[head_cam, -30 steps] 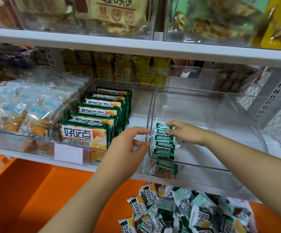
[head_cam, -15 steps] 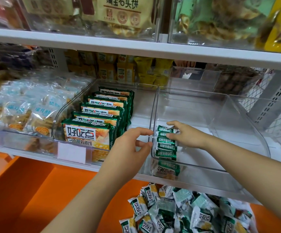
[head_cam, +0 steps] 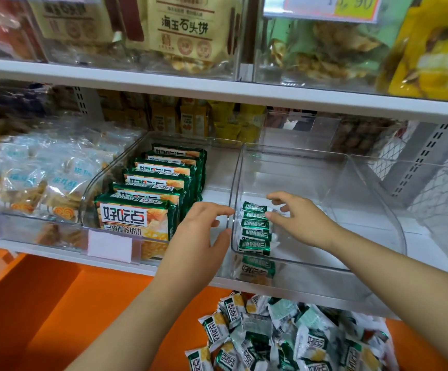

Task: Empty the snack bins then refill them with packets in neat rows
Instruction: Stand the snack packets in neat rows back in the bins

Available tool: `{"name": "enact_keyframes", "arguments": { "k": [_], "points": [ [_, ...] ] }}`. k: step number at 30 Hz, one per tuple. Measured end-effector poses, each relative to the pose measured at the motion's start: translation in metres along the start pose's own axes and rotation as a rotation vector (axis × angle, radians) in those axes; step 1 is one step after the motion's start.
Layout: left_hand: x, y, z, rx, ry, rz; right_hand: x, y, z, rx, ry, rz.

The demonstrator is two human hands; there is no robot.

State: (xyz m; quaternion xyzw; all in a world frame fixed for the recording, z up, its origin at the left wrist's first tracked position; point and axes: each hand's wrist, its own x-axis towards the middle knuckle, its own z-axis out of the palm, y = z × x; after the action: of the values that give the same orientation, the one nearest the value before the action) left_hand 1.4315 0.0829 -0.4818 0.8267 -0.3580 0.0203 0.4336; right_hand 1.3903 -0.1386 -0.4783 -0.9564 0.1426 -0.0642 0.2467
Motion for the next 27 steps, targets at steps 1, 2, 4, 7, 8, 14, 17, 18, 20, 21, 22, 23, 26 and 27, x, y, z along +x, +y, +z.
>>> {"name": "enact_keyframes", "arguments": {
  "k": [1,2,4,7,8,14,17,18,20,21,22,23,26,27],
  "points": [
    [-0.002,0.003,0.002,0.013,0.024,0.020,-0.012,-0.002,-0.004,0.001,0.052,-0.039],
    [-0.004,0.006,0.003,0.021,0.042,0.039,-0.025,-0.005,-0.007,0.011,0.102,-0.079],
    [-0.010,0.015,0.006,0.037,0.067,0.095,-0.055,-0.008,-0.013,0.033,0.200,-0.150],
    [-0.027,0.028,0.013,0.061,0.066,0.197,-0.105,-0.004,-0.015,0.022,0.322,-0.216],
    [-0.034,0.031,0.018,0.057,0.042,0.207,-0.122,0.001,-0.013,0.007,0.341,-0.240],
    [-0.066,0.027,0.073,0.132,-0.444,0.079,-0.176,0.053,0.006,-0.282,-0.081,-0.235],
    [-0.072,0.018,0.099,0.271,-0.735,0.008,-0.181,0.103,0.017,-0.466,-0.542,0.011],
    [-0.072,0.013,0.107,0.308,-0.799,0.000,-0.184,0.119,0.020,-0.472,-0.634,0.069],
    [-0.068,0.005,0.122,0.329,-0.855,-0.030,-0.190,0.148,0.024,-0.410,-0.724,0.170],
    [-0.066,0.001,0.131,0.314,-0.845,-0.048,-0.193,0.160,0.028,-0.348,-0.735,0.213],
    [-0.064,-0.003,0.142,0.287,-0.822,-0.065,-0.194,0.169,0.031,-0.296,-0.725,0.241],
    [-0.062,-0.005,0.153,0.253,-0.791,-0.078,-0.195,0.176,0.035,-0.263,-0.709,0.257],
    [-0.064,-0.007,0.189,0.121,-0.717,-0.147,-0.200,0.193,0.051,-0.258,-0.687,0.274],
    [-0.066,-0.009,0.201,0.081,-0.702,-0.178,-0.201,0.196,0.057,-0.282,-0.692,0.269]
  ]
}}
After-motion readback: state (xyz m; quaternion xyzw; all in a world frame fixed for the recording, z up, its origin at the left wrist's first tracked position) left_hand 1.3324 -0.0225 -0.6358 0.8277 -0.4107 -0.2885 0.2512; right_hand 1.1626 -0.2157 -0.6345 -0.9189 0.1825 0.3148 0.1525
